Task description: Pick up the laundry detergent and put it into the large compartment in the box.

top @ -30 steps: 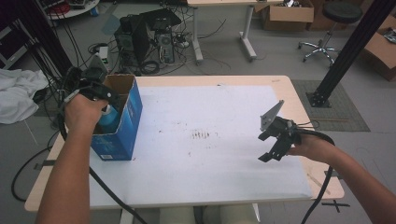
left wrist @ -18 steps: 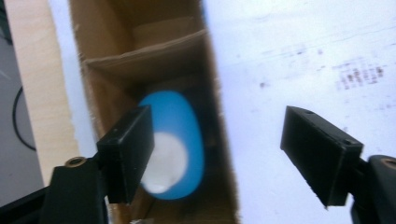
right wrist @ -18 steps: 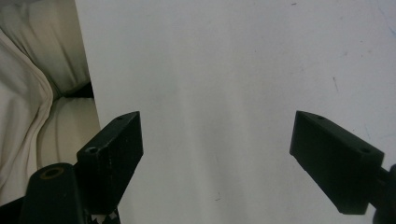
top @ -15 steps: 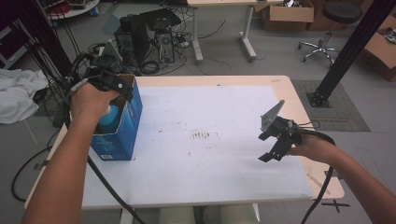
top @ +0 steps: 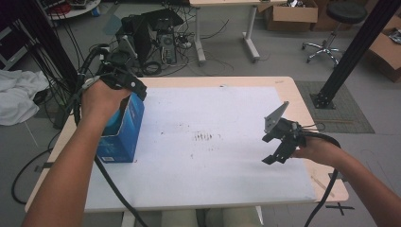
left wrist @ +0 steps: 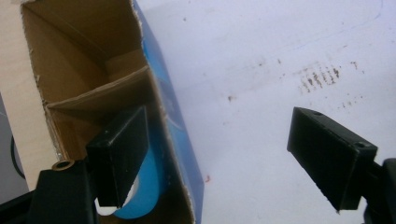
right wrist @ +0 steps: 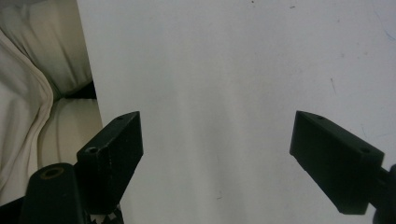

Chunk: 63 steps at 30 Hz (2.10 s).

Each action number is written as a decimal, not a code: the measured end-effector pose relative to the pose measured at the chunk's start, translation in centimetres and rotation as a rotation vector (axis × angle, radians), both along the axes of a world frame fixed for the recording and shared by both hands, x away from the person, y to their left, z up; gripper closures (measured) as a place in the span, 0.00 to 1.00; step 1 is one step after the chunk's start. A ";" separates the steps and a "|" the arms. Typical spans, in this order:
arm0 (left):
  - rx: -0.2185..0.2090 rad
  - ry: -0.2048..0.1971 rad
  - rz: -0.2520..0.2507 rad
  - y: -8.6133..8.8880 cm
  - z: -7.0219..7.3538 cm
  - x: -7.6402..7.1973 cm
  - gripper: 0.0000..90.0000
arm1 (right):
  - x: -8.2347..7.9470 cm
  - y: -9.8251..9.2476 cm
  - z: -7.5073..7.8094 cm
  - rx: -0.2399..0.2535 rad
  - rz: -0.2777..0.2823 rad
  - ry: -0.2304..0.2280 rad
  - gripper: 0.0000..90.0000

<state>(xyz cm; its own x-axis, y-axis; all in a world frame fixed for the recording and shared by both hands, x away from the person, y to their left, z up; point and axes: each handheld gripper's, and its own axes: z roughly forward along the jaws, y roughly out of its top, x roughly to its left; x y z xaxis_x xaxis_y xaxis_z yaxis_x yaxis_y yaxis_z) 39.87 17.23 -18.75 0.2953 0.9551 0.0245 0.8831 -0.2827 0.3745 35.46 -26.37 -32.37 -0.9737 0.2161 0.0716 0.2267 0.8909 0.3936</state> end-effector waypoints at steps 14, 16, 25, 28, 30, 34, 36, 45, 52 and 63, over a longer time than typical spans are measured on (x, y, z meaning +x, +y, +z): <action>0.006 -0.022 -0.128 -3.2 0.0 -0.5 0.21 | -0.2 0.3 0.2 0.000 0.003 -0.005 0.19; 0.010 -0.026 -0.147 -3.8 0.1 -0.5 0.21 | -0.2 0.3 0.2 -0.001 0.003 -0.005 0.19; 0.023 -0.038 -0.223 -6.2 -0.3 -0.2 0.21 | -0.2 0.3 0.2 0.000 -0.001 -0.004 0.19; 0.027 -0.036 -0.255 -7.1 -0.6 0.0 0.20 | -0.1 0.4 0.2 -0.002 -0.002 -0.003 0.19; 0.027 -0.028 -0.276 -7.7 -0.8 0.1 0.20 | -0.1 0.4 0.2 -0.001 -0.003 -0.001 0.19; 0.038 -0.012 -0.322 -8.7 -1.3 0.4 0.20 | 0.0 0.4 0.2 -0.002 -0.011 0.001 0.19; 0.046 -0.008 -0.347 -9.1 -1.5 0.5 0.20 | 0.0 0.4 0.2 0.000 -0.011 0.000 0.19; 0.055 0.018 -0.481 -10.9 -2.7 0.8 0.20 | 0.1 0.6 0.4 -0.001 -0.017 0.000 0.19; 0.064 0.033 -0.542 -11.9 -3.4 1.1 0.21 | 0.3 0.5 0.3 0.004 -0.018 0.001 0.19; 0.070 0.047 -0.579 -12.9 -4.3 2.1 0.21 | 0.6 0.5 0.3 0.005 -0.022 0.004 0.19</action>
<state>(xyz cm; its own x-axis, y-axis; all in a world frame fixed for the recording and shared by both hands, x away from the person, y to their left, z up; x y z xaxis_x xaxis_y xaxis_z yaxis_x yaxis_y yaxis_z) 41.96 4.35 -23.02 0.7712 0.6341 0.0558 0.5923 -0.7470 0.3021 36.08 -25.84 -32.11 -0.9684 0.2375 0.0767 0.2482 0.8836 0.3970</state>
